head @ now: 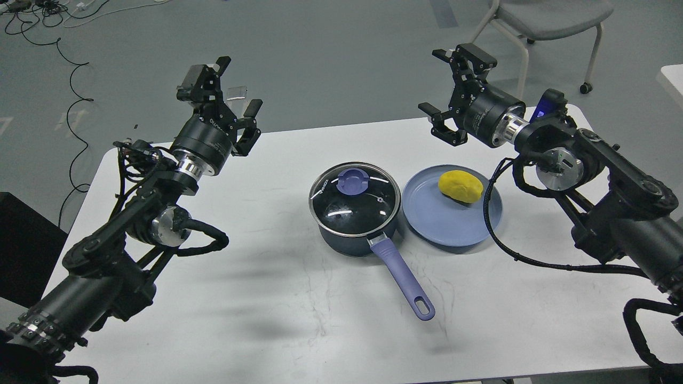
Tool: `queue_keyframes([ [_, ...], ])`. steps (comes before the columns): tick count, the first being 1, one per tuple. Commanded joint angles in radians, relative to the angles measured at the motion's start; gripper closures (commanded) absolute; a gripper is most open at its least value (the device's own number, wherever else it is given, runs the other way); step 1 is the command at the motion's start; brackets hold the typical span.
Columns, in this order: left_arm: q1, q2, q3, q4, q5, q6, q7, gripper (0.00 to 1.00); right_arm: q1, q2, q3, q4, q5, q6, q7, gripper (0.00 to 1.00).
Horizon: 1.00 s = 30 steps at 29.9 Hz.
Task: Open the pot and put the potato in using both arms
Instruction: 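Reach the left gripper to the blue knob of the glass pot lid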
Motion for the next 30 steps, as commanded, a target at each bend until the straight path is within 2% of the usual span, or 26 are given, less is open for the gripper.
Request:
queue_keyframes([
  [1, -0.001, -0.007, 0.016, -0.019, 0.44, 0.167, -0.001, 0.02, -0.003, -0.007, 0.004, -0.002, -0.001, 0.0, 0.0, 0.0],
  [3, -0.003, 0.004, 0.073, -0.049, 0.613, 0.211, 0.001, 0.02, -0.005, -0.017, 0.005, -0.005, 0.0, 0.0, 0.0, 0.0],
  [8, -0.015, 0.052, 0.197, -0.169, 0.91, 0.23, 0.001, 0.02, -0.005, -0.052, 0.01, -0.031, 0.002, 0.0, 0.0, 0.0],
  [13, -0.028, 0.044, 0.245, -0.16, 1.21, 0.266, -0.001, 0.02, -0.02, -0.084, 0.019, -0.056, 0.003, -0.001, 0.0, 0.0],
  [18, -0.043, 0.015, 0.323, -0.09, 1.341, 0.27, -0.001, 0.02, -0.029, -0.09, 0.02, -0.085, 0.003, -0.001, 0.0, 0.0],
  [22, -0.083, -0.026, 0.338, 0.035, 1.437, 0.274, -0.001, 0.03, -0.031, -0.093, 0.026, -0.084, 0.003, -0.004, 0.0, 0.0],
  [30, -0.081, -0.04, 0.34, 0.087, 1.506, 0.29, -0.001, 0.03, -0.031, -0.095, 0.033, -0.084, 0.003, -0.006, 0.0, 0.0],
])
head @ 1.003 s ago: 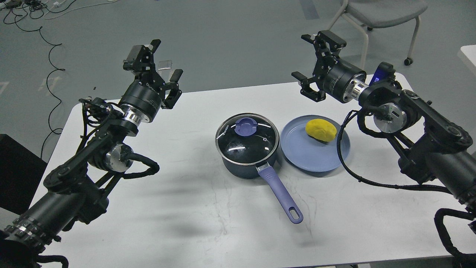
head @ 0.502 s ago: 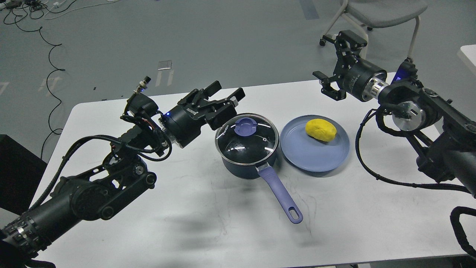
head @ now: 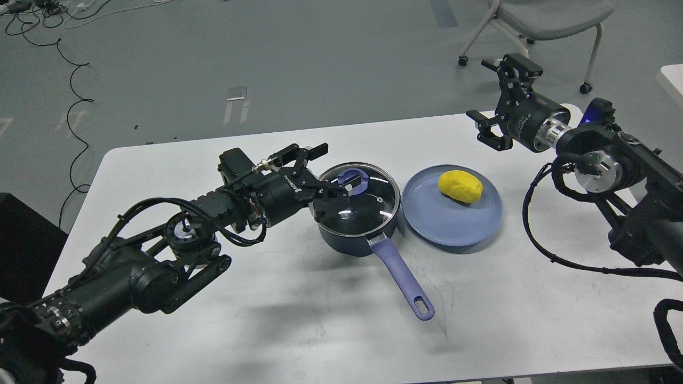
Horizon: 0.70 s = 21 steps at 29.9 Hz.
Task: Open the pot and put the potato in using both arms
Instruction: 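Reach the left gripper to the blue knob of the glass pot lid, then close the left gripper on the lid knob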
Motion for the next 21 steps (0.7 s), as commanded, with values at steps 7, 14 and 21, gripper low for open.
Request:
queue_keyframes([
  [7, -0.018, -0.029, 0.057, 0.008, 0.029, 0.044, 0.0, 0.08, -0.005, -0.006, 0.003, 0.0, 0.0, -0.001, 0.002, 0.0],
  [14, -0.042, -0.059, 0.068, 0.049, 0.029, 0.044, 0.0, 0.08, -0.011, -0.006, 0.001, -0.002, 0.0, -0.001, 0.002, 0.0],
  [21, -0.049, -0.085, 0.09, 0.097, 0.03, 0.046, -0.001, 0.14, -0.028, -0.007, 0.007, -0.002, 0.0, -0.001, 0.002, 0.0],
])
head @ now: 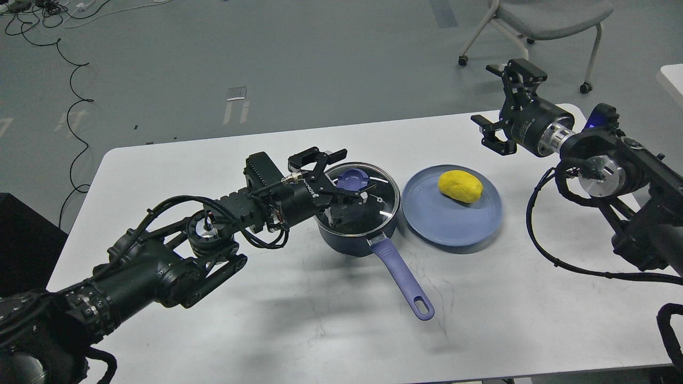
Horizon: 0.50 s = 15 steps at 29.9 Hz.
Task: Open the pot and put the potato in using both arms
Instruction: 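Close the left gripper on the lid knob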
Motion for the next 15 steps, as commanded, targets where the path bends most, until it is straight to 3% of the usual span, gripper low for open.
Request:
queue_keyframes([
  [1, -0.003, -0.003, 0.018, 0.016, 0.0, 0.001, -0.002, 0.14, -0.008, -0.001, 0.004, 0.0, 0.0, 0.0, 0.0, 0.0],
  [10, -0.001, -0.003, 0.027, 0.018, 0.0, 0.004, -0.003, 0.14, -0.011, -0.007, 0.004, 0.0, 0.0, -0.003, 0.003, 0.0],
  [15, -0.001, -0.004, 0.049, 0.018, 0.0, 0.003, -0.003, 0.26, -0.011, -0.009, 0.004, 0.0, 0.0, -0.005, 0.004, 0.0],
])
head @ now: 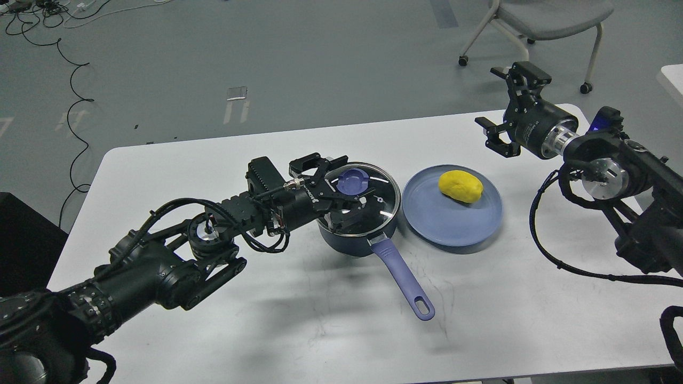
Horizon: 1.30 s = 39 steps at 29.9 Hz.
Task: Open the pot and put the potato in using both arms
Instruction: 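Close the left gripper on the lid knob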
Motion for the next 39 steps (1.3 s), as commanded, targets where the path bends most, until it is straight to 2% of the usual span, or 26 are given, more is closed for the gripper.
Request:
queue_keyframes([
  [1, 0.0, 0.0, 0.012, 0.001, 0.0, 0.0, 0.0, 0.26, 0.0, -0.001, 0.0, 0.0, 0.0, -0.002, 0.001, 0.0],
  [8, -0.003, 0.0, 0.018, 0.034, -0.002, -0.002, 0.0, 0.26, 0.0, -0.003, 0.0, -0.003, -0.002, -0.003, 0.003, 0.0],
  [21, -0.015, -0.002, 0.015, 0.027, -0.008, 0.0, -0.005, 0.22, 0.0, -0.006, 0.0, -0.006, -0.002, -0.003, 0.006, 0.0],
  [33, -0.02, 0.0, 0.018, 0.032, -0.011, 0.0, -0.009, 0.22, 0.0, -0.012, 0.0, -0.006, 0.0, -0.003, 0.006, 0.0],
  [39, -0.018, 0.0, 0.055, 0.044, -0.011, -0.002, -0.009, 0.22, -0.002, -0.012, 0.0, -0.006, 0.0, -0.003, 0.006, 0.0],
])
